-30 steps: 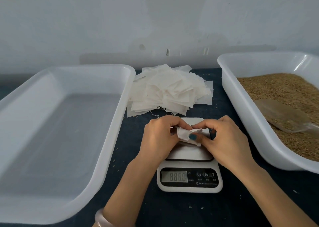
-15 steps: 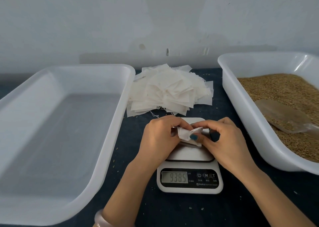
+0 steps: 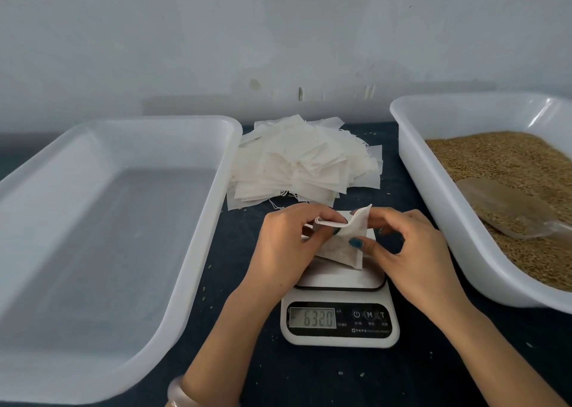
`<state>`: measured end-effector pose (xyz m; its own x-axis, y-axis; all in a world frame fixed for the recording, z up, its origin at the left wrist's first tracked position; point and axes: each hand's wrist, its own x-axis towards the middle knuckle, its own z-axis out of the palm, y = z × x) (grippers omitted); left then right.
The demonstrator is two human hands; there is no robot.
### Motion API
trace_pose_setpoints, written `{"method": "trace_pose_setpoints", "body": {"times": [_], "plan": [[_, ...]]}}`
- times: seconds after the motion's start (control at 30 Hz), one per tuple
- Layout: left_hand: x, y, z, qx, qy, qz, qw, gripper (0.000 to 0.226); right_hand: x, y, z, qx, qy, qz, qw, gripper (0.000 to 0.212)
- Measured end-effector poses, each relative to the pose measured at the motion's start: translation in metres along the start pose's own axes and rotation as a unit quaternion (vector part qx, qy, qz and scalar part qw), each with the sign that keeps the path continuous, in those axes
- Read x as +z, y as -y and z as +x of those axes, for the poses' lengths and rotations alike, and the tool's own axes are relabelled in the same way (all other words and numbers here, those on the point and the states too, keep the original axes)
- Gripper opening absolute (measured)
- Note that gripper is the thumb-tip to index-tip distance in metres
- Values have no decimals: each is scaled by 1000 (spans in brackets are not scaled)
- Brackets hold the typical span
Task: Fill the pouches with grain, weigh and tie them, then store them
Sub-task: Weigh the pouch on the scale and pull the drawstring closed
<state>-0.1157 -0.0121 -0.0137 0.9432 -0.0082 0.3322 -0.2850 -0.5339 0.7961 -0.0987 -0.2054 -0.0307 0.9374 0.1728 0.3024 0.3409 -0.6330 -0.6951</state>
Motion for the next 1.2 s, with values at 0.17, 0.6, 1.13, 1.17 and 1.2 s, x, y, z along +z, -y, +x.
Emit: {"method": "trace_pose_setpoints", "body": {"times": [0.17,0.6,1.13,1.17,1.2], "plan": [[0,-1,1,-5,-18,-24,1000,22,1,3,-1,-11,-14,11,1000,40],[-3,-2,1,1,-30,-41,999,20,1,3,2,-50,-63,24,996,28],[1,-4,-3,37,11,8,999,22,4,4,-3,-81,-53,-59,994,29],[1,-4,-3,40,-1,3,999,20,4,3,-3,-77,-42,-58,994,34],[0,-5,-3,38,-17,-4,999,21,3,2,-3,-72,-32,-50,996,40]]}}
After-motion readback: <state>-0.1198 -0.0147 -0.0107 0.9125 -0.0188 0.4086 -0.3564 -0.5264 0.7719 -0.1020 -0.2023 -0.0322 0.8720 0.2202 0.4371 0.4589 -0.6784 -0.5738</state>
